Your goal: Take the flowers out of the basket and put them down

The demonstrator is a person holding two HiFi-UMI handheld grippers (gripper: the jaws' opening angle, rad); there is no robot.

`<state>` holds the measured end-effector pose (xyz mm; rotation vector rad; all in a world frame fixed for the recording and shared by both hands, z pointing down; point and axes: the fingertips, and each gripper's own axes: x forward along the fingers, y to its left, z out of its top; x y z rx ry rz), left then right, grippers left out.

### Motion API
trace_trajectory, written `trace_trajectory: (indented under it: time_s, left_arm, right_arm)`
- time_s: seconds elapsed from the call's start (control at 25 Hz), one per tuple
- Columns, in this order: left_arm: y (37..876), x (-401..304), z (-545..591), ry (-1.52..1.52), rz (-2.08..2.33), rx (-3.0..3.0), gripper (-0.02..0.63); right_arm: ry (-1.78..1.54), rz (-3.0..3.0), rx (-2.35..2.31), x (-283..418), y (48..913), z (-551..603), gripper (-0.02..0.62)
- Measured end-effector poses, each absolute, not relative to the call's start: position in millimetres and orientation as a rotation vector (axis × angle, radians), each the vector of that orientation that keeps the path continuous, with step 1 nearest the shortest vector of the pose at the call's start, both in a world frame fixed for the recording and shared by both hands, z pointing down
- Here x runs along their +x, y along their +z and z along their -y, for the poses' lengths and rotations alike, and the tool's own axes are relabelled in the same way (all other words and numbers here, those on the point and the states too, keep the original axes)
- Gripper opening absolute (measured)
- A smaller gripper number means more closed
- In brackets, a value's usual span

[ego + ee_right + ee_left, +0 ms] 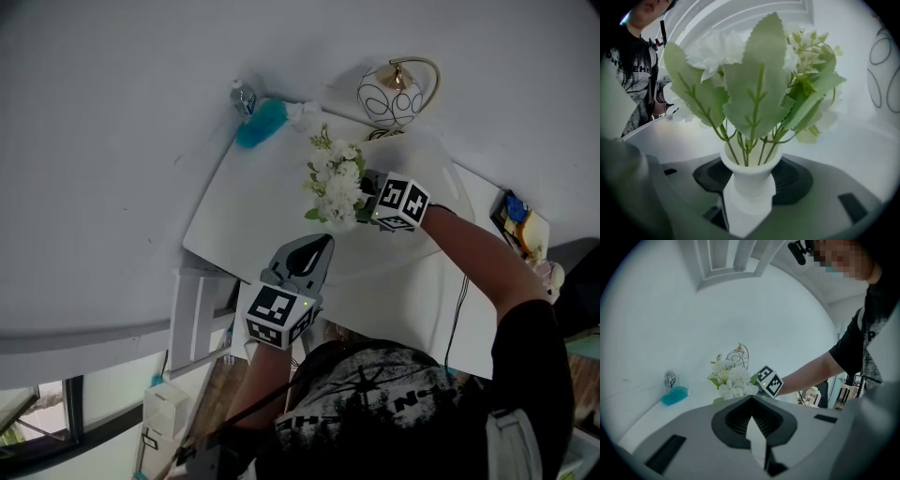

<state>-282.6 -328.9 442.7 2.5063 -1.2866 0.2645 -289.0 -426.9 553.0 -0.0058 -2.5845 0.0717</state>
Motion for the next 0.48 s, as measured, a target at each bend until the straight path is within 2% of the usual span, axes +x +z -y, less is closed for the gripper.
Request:
trace_trajectory:
  time_s: [0.48]
  left_arm:
    - [442.8,-284.9,327.8,0.247,1.293,2.503,0.011]
  right_arm:
    - [0.085,2.612,-0.004,-290.5,545.2,425.3,0.249]
